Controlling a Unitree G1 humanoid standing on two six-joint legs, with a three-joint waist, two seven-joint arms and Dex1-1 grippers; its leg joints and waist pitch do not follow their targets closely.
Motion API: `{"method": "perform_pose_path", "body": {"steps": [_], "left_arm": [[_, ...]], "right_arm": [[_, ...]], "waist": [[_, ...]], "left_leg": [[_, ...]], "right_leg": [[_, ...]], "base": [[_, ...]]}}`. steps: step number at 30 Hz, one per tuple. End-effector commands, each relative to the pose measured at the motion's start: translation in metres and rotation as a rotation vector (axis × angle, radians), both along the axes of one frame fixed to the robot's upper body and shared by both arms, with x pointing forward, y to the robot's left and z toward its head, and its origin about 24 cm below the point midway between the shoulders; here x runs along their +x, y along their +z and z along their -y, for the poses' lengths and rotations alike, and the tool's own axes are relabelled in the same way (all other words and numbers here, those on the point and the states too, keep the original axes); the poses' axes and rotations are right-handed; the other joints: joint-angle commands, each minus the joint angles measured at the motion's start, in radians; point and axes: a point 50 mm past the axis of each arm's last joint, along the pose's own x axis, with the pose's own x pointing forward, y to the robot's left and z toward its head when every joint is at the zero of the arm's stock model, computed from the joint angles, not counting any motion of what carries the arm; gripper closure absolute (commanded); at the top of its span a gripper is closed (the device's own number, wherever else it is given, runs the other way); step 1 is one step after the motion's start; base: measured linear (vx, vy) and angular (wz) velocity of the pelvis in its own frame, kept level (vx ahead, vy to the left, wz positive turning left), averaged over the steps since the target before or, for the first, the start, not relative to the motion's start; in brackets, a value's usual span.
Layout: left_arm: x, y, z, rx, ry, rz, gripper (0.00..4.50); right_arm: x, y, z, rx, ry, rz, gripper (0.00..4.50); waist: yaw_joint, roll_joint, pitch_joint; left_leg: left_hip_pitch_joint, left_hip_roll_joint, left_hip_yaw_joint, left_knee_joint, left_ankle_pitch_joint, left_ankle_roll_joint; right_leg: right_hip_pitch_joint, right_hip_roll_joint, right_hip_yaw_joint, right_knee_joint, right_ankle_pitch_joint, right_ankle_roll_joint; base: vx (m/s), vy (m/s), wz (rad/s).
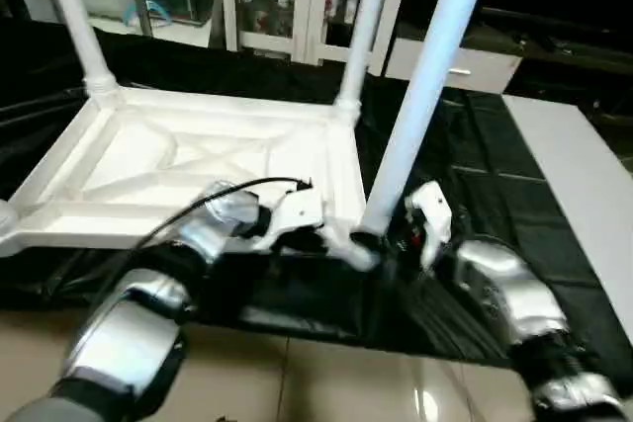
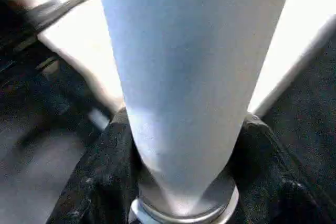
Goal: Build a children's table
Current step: Rotate leg to tighten
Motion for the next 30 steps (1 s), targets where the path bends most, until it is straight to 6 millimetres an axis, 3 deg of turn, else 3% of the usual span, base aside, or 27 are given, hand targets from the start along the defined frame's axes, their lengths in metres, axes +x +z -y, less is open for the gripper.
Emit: {"method": "perform_pose_path", "body": {"steps": [1, 2, 3, 5, 6, 7, 9, 15, 16, 20, 22, 25, 26, 27, 30], "left_arm": [[-0.002, -0.011, 0.017, -0.006, 0.064, -0.008, 4.5], [0.001, -0.009, 0.019, -0.017, 0.096, 0.012, 4.5], [0.003, -0.008, 0.021, -0.019, 0.12, 0.022, 4.5], [0.007, -0.006, 0.023, -0.006, 0.17, 0.061, 4.5], [0.011, -0.004, 0.025, 0.011, 0.201, 0.095, 4.5], [0.011, -0.004, 0.025, 0.013, 0.206, 0.102, 4.5], [0.013, -0.002, 0.028, 0.006, 0.218, 0.111, 4.5], [0.01, -0.005, 0.03, 0.02, 0.187, 0.105, 4.5], [0.01, -0.006, 0.03, 0.025, 0.183, 0.104, 4.5], [0.009, -0.007, 0.029, 0.035, 0.162, 0.105, 4.5], [0.009, -0.006, 0.029, 0.034, 0.155, 0.11, 4.5], [0.008, -0.004, 0.031, 0.015, 0.122, 0.138, 4.5], [0.009, -0.002, 0.032, -0.006, 0.126, 0.158, 4.21], [0.009, -0.002, 0.032, -0.006, 0.126, 0.158, 4.03], [0.008, -0.002, 0.033, -0.065, 0.138, 0.125, 3.87]], "right_arm": [[0.006, -0.019, 0.01, -0.001, -0.314, -0.096, 2.38], [0.009, -0.02, 0.008, 0.022, -0.392, -0.105, 2.38], [0.012, -0.02, 0.003, 0.062, -0.444, -0.125, 2.38], [0.018, -0.017, -0.006, 0.107, -0.54, -0.126, 2.39], [0.025, -0.013, -0.013, 0.162, -0.635, -0.129, 2.39], [0.027, -0.012, -0.014, 0.173, -0.656, -0.131, 2.39], [0.031, -0.008, -0.018, 0.185, -0.687, -0.12, 2.39], [0.034, 0.002, -0.03, 0.181, -0.606, -0.039, 2.39], [0.034, 0.005, -0.032, 0.192, -0.574, -0.012, 1.83], [0.03, 0.011, -0.029, 0.137, -0.468, 0.067, 1.61], [0.028, 0.013, -0.025, 0.089, -0.434, 0.095, 1.33], [0.018, 0.017, -0.013, 0.021, -0.36, 0.151, 1.33], [0.013, 0.02, -0.008, 0.003, -0.336, 0.177, 1.27], [0.013, 0.02, -0.008, 0.003, -0.336, 0.177, 1.27], [-0.004, 0.024, 0.01, 0.012, -0.324, 0.213, 1.27]], "waist": [[-0.017, 0.017, -0.037], [-0.028, 0.016, -0.036], [-0.038, 0.024, -0.038], [-0.048, 0.024, -0.04], [-0.057, 0.039, -0.043], [-0.062, 0.032, -0.043], [-0.068, 0.029, -0.039], [-0.064, 0.028, -0.042], [-0.063, 0.029, -0.044], [-0.057, 0.023, -0.048], [-0.048, 0.023, -0.052], [-0.034, 0.02, -0.056], [-0.03, 0.019, -0.056], [-0.023, 0.016, -0.054], [-0.019, 0.019, -0.049]], "left_leg": [[0.016, 0.035, -0.031, -0.083, -0.447, -0.054], [0.014, 0.034, -0.036, -0.084, -0.468, -0.055], [0.014, 0.033, -0.039, -0.084, -0.481, -0.052], [0.009, 0.035, -0.041, -0.086, -0.479, -0.047], [0.009, 0.035, -0.042, -0.087, -0.484, -0.054], [0.009, 0.035, -0.041, -0.086, -0.484, -0.056], [0.006, 0.031, -0.036, -0.086, -0.483, -0.042], [0.0, 0.033, -0.027, -0.085, -0.413, -0.018], [0.001, 0.034, -0.026, -0.084, -0.409, -0.015], [-0.004, 0.036, -0.02, -0.082, -0.34, 0.004], [-0.001, 0.035, -0.014, -0.076, -0.268, 0.018], [-0.009, 0.033, -0.011, -0.069, -0.159, 0.05], [-0.01, 0.033, -0.012, -0.068, -0.142, 0.058], [-0.009, 0.033, -0.008, -0.068, -0.14, 0.072], [-0.009, 0.033, -0.008, -0.071, -0.199, 0.068]], "right_leg": [[0.01, -0.078, 0.045, -0.105, -0.559, -0.099], [0.011, -0.078, 0.04, -0.112, -0.591, -0.083], [0.013, -0.077, 0.037, -0.116, -0.593, -0.08], [0.017, -0.076, 0.035, -0.118, -0.553, -0.09], [0.011, -0.075, 0.038, -0.114, -0.512, -0.106], [0.009, -0.071, 0.038, -0.115, -0.493, -0.11], [0.009, -0.067, 0.039, -0.114, -0.46, -0.128], [0.015, -0.067, 0.049, -0.102, -0.36, -0.161], [0.016, -0.066, 0.049, -0.1, -0.346, -0.166], [0.022, -0.065, 0.052, -0.086, -0.245, -0.197], [0.025, -0.063, 0.054, -0.074, -0.152, -0.22], [0.038, -0.06, 0.054, -0.058, -0.023, -0.226], [0.04, -0.061, 0.054, -0.055, -0.002, -0.226], [0.038, -0.063, 0.055, -0.057, -0.002, -0.225], [0.037, -0.065, 0.055, -0.07, -0.105, -0.208]], "base": [[-0.067, 0.008, -0.05], [-0.06, 0.015, -0.07], [-0.06, 0.015, -0.07], [0.0, 0.0, 0.0], [0.0, 0.0, 0.0], [0.0, 0.0, 0.0], [0.0, 0.0, 0.0], [0.0, 0.0, 0.0], [0.0, 0.0, 0.0], [0.013, -0.003, 0.0], [0.053, -0.011, 0.01], [0.0, 0.0, 0.0], [0.0, 0.0, 0.0], [0.0, 0.0, 0.0], [0.0, 0.0, 0.0]]}}
